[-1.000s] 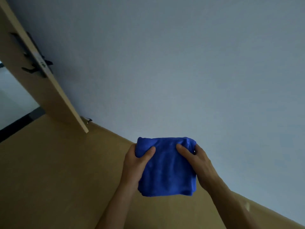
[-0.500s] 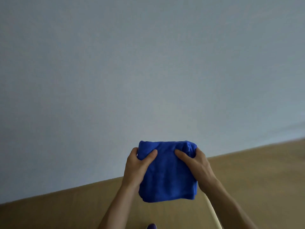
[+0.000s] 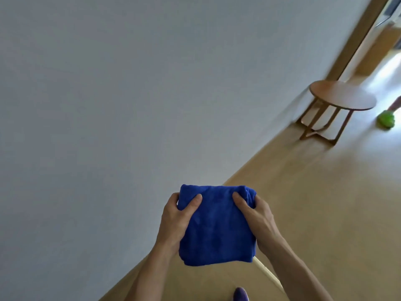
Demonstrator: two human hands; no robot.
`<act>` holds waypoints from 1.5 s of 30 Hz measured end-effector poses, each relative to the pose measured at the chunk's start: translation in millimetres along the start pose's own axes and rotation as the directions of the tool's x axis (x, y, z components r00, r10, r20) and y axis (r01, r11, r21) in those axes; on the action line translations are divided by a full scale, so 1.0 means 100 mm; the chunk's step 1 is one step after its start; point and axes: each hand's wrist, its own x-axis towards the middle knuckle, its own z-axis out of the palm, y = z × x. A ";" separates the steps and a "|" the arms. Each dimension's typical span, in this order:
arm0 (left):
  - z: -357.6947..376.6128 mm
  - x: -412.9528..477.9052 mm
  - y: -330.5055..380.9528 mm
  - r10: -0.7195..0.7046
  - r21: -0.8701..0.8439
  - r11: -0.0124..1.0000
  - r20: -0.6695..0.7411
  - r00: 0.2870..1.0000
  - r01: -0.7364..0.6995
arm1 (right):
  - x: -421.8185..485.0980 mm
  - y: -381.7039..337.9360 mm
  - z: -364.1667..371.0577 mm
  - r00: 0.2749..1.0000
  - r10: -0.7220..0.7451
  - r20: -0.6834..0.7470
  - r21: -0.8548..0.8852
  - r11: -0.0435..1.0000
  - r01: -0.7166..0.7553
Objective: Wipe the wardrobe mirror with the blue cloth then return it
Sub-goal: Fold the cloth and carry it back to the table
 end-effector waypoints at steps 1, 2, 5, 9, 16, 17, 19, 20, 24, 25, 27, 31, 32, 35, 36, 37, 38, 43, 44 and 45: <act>0.13 0.07 0.03 0.004 0.003 1.000 0.032 0.999 -0.004 | 0.05 0.00 -0.10 0.999 0.002 -0.036 0.011 1.000 -0.002; 0.26 0.15 0.06 0.006 0.009 1.000 0.063 0.998 -0.007 | 0.11 -0.01 -0.21 0.998 0.006 -0.064 0.025 1.000 -0.005; 0.71 0.38 0.16 0.011 0.032 0.999 0.159 0.987 -0.016 | 0.30 -0.02 -0.58 0.992 0.021 -0.127 0.071 0.997 -0.012; 1.43 0.70 0.28 0.038 0.054 0.997 0.225 0.974 -0.052 | 0.72 -0.10 -1.17 0.981 0.012 -0.193 0.087 0.996 0.005; 2.64 1.10 0.58 0.031 0.054 0.997 0.275 0.961 -0.048 | 1.31 -0.30 -2.17 0.969 -0.021 -0.244 0.107 0.993 0.049; 2.80 1.15 0.61 0.029 0.057 0.997 0.285 0.958 -0.048 | 1.37 -0.32 -2.31 0.966 -0.022 -0.256 0.110 0.993 0.052; 3.10 1.24 0.64 0.013 0.068 0.997 0.315 0.949 -0.037 | 1.49 -0.34 -2.57 0.961 -0.021 -0.276 0.116 0.992 0.055; 3.24 1.28 0.65 -0.002 0.074 0.997 0.331 0.944 -0.024 | 1.55 -0.34 -2.68 0.958 -0.018 -0.288 0.120 0.991 0.055; 3.69 1.49 0.68 -0.037 0.078 0.997 0.414 0.909 0.005 | 1.75 -0.31 -3.05 0.944 0.000 -0.330 0.133 0.990 0.046; 3.79 1.54 0.70 -0.041 0.080 0.997 0.439 0.898 0.007 | 1.81 -0.30 -3.12 0.942 0.014 -0.336 0.140 0.990 0.035; 3.96 1.67 0.71 -0.053 0.081 0.997 0.466 0.883 0.017 | 1.96 -0.29 -3.25 0.938 0.044 -0.345 0.155 0.988 0.011; 4.33 2.05 0.75 -0.083 0.077 0.996 0.500 0.862 0.052 | 2.35 -0.33 -3.48 0.928 0.066 -0.366 0.163 0.987 -0.006; 4.43 2.17 0.77 -0.094 0.077 0.995 0.507 0.857 0.063 | 2.47 -0.35 -3.54 0.925 0.065 -0.373 0.157 0.988 -0.006; 4.77 2.59 0.82 -0.102 0.082 0.994 0.540 0.836 0.068 | 2.90 -0.44 -3.73 0.909 0.068 -0.412 0.148 0.989 -0.007; 4.90 2.75 0.85 -0.102 0.086 0.994 0.549 0.830 0.065 | 3.07 -0.49 -3.80 0.904 0.066 -0.421 0.147 0.989 -0.004; 5.03 2.91 0.88 -0.101 0.086 0.994 0.558 0.824 0.063 | 3.23 -0.55 -3.86 0.900 0.063 -0.431 0.145 0.989 0.000; 5.17 3.08 0.93 -0.101 0.089 0.994 0.567 0.818 0.061 | 3.40 -0.60 -3.92 0.893 0.064 -0.446 0.146 0.989 0.002; 5.79 3.79 1.23 -0.081 0.117 0.993 0.612 0.787 0.011 | 4.08 -0.85 -4.23 0.852 0.073 -0.519 0.161 0.987 0.014; 5.90 3.90 1.28 -0.083 0.120 0.993 0.619 0.781 0.010 | 4.20 -0.89 -4.29 0.843 0.074 -0.533 0.162 0.987 0.015; 6.00 4.01 1.32 -0.082 0.124 0.992 0.624 0.777 0.005 | 4.31 -0.92 -4.36 0.835 0.078 -0.545 0.166 0.986 0.017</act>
